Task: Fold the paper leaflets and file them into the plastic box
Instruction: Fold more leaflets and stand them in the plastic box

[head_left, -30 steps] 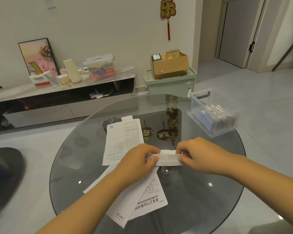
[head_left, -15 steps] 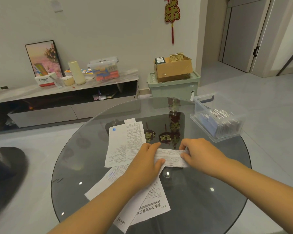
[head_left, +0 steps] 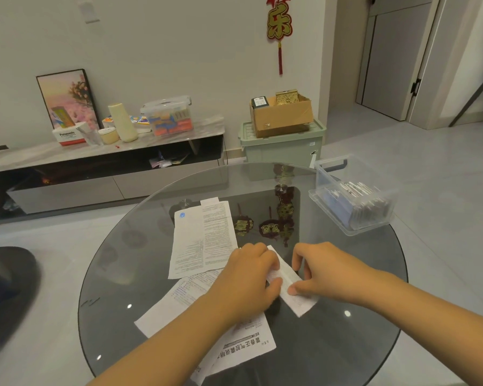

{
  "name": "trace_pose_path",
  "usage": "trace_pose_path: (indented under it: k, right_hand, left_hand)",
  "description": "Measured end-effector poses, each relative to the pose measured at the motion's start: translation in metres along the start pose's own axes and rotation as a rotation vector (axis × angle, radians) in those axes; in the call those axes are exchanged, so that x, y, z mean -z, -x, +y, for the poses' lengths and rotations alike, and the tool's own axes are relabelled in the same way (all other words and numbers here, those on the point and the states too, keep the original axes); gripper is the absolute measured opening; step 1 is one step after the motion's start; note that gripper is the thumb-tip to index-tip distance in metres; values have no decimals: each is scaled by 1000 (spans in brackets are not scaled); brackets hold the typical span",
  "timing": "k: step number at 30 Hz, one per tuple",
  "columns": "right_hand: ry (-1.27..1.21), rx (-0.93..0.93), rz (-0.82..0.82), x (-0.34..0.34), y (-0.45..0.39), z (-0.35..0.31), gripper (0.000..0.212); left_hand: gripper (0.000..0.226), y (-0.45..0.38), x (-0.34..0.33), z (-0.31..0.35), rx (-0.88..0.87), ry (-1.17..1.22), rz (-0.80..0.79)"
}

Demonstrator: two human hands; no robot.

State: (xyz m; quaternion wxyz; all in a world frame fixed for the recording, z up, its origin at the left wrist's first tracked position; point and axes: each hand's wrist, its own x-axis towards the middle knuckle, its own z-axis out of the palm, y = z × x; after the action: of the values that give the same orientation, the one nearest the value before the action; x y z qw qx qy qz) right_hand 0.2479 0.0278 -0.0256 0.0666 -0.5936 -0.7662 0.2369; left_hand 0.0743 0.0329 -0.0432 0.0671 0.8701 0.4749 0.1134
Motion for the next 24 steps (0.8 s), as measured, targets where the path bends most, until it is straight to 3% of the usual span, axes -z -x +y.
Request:
trace_pose_path:
  k: [4, 7, 11, 17, 24]
  right_hand:
    - [27, 97, -48, 3, 8, 2, 42]
    - [95, 184, -82, 4, 16, 5, 45]
    - [158, 238, -76, 5, 22, 7, 51]
    - [227, 310, -31, 5, 25, 6, 37]
    - [263, 365, -15, 3, 28, 3, 25]
  left_hand:
    - [41, 2, 9, -4, -29, 104, -173]
    - [42, 3, 12, -8, -23, 163, -218]
    - [32, 4, 12, -8, 3, 226, -216]
    - [15, 5, 9, -3, 35, 301, -222]
    - [16, 1, 4, 5, 117, 242, -195]
